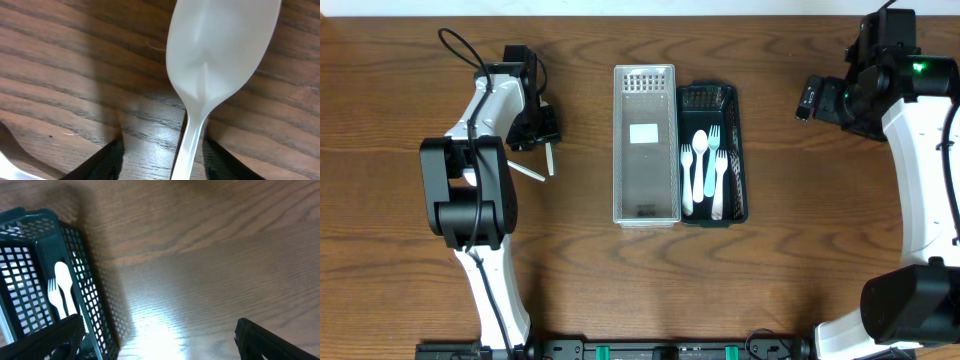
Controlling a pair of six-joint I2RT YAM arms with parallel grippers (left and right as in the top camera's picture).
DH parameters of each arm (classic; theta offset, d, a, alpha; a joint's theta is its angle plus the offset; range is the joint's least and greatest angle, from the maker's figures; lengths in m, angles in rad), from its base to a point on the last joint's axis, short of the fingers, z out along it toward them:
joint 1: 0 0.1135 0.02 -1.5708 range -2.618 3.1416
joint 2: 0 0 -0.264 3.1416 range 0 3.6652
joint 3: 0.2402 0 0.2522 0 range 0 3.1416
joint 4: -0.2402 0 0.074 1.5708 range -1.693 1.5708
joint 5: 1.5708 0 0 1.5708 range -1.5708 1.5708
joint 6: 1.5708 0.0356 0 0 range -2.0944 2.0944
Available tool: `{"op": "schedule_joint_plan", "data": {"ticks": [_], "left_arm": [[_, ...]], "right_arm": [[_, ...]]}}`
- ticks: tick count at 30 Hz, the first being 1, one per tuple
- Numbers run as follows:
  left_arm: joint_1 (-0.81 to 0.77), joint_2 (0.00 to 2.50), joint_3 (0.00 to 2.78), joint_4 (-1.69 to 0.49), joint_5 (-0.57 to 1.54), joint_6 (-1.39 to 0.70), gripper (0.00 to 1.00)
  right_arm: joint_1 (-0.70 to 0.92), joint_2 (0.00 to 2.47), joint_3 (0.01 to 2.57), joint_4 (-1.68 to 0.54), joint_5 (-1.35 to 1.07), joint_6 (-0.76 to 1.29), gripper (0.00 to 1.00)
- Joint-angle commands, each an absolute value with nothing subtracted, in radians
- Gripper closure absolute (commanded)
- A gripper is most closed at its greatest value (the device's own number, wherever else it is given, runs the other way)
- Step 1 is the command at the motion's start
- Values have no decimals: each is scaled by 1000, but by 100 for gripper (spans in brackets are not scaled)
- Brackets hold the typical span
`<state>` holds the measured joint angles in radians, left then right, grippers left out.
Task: Pack container
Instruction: 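Grasp the upright white spoon near the left arm with the left gripper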
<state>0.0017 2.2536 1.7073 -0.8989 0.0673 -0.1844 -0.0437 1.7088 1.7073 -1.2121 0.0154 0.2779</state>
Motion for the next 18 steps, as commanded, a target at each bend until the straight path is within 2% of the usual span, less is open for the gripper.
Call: {"op": "schedule_joint_plan", "data": {"ticks": [1,10,13,18], "left_arm": [[3,2309,1695,-879,52,-192,58],[3,2306,1702,-834,52,-193,91],[3,2306,1703,-832,52,-193,94],[2,2295,1703,-844,52,-192,94]], "right_arm": [[-53,1713,1705,-1219,23,275,1],[-53,1713,1705,-1220,24,275,1],[-54,1713,1705,-1219,26,275,1],[-54,1713,1705,-1212,27,275,1]]}}
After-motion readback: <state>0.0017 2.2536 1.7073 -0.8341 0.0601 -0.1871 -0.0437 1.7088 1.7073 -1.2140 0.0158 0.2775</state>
